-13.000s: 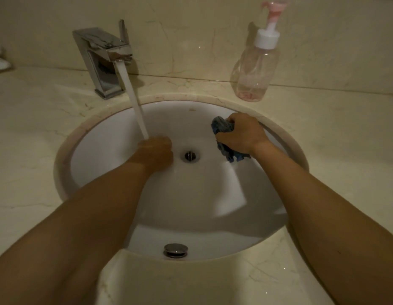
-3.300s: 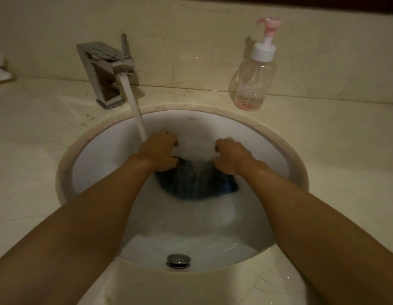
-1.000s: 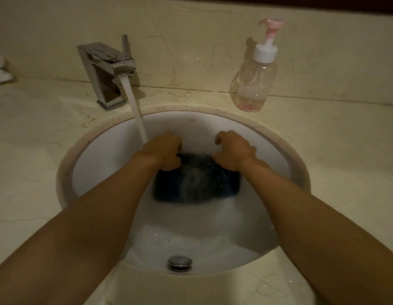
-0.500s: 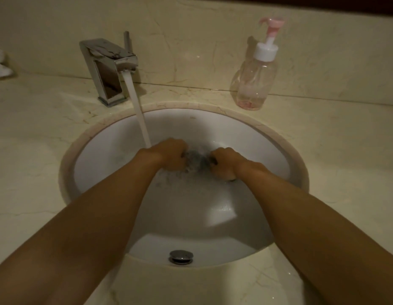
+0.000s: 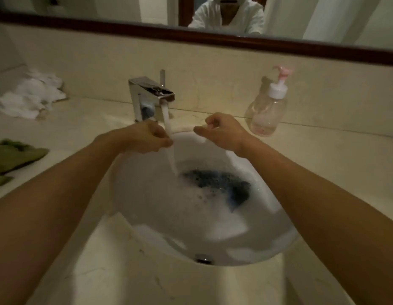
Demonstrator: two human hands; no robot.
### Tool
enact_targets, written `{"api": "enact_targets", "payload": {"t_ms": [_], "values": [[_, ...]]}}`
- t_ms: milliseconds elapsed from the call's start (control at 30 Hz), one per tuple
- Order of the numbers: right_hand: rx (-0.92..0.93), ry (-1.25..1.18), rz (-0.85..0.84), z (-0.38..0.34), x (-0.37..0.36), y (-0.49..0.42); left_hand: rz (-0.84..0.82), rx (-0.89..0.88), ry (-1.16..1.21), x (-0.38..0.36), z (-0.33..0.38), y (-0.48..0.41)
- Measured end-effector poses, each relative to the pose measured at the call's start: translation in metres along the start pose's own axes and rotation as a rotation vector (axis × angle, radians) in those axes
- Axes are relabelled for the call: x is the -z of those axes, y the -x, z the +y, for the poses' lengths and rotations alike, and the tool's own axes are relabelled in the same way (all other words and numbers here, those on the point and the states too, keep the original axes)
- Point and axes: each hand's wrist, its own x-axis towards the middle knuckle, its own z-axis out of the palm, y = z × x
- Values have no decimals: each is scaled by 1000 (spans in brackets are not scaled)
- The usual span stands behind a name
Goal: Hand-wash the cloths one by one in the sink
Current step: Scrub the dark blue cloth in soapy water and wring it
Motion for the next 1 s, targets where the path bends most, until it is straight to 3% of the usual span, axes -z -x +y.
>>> {"api": "enact_targets", "payload": {"t_ms": [133, 200, 367, 500, 700, 1000], "values": [[98, -125, 53, -57, 7, -32, 283, 15, 14, 64, -22, 0], [115, -137, 30, -80, 8, -50, 348, 18, 17, 88, -25, -5], [86, -27, -144, -101, -3, -102, 222, 23, 14, 120, -32, -37], [83, 1, -230, -105, -14, -129, 220, -3, 84, 132, -38, -51], [155, -96, -159, -99, -25, -138, 123, -28, 154, 129, -48, -67], [204, -38, -208, -110, -21, -126, 142, -71, 67, 134, -38, -66]]}}
